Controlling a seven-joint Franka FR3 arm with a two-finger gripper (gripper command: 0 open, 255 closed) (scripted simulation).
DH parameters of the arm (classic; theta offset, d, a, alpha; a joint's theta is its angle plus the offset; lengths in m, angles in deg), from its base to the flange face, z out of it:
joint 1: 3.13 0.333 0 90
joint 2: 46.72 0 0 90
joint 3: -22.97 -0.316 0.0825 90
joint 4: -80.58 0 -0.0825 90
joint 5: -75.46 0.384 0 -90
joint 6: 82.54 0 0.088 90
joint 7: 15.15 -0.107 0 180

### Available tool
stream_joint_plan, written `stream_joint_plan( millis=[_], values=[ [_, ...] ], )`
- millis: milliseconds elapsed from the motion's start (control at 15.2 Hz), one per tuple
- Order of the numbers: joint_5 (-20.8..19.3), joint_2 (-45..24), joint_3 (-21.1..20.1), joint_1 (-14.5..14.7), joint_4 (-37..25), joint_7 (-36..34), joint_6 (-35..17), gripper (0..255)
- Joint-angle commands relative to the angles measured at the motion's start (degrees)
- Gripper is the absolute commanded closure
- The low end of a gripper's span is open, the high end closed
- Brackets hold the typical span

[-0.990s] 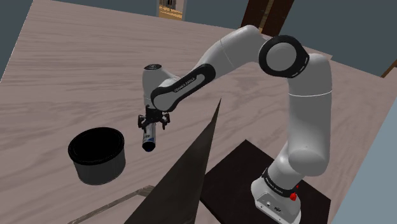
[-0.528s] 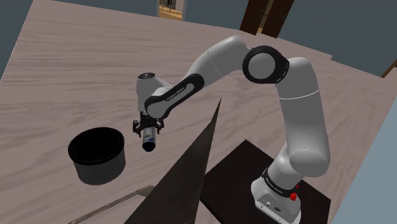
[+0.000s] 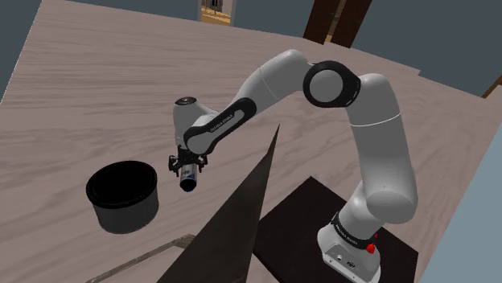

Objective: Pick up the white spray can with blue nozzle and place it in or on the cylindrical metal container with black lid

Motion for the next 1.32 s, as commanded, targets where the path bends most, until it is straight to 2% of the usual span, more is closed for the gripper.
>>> stream_joint_plan(
  millis=[0,66,132,726,1254],
  values=[
    [0.00,0.00,0.00,0.00,0.01,-0.01,-0.02,0],
    [0.00,0.00,0.00,0.00,0.01,0.00,-0.01,0],
    [0.00,0.00,0.00,0.00,0.01,0.00,-0.01,255],
    [0.00,0.00,0.00,0.00,0.01,-0.01,-0.02,255],
    [1.43,4.60,-1.21,-0.86,0.75,0.99,3.79,255]
  ],
)
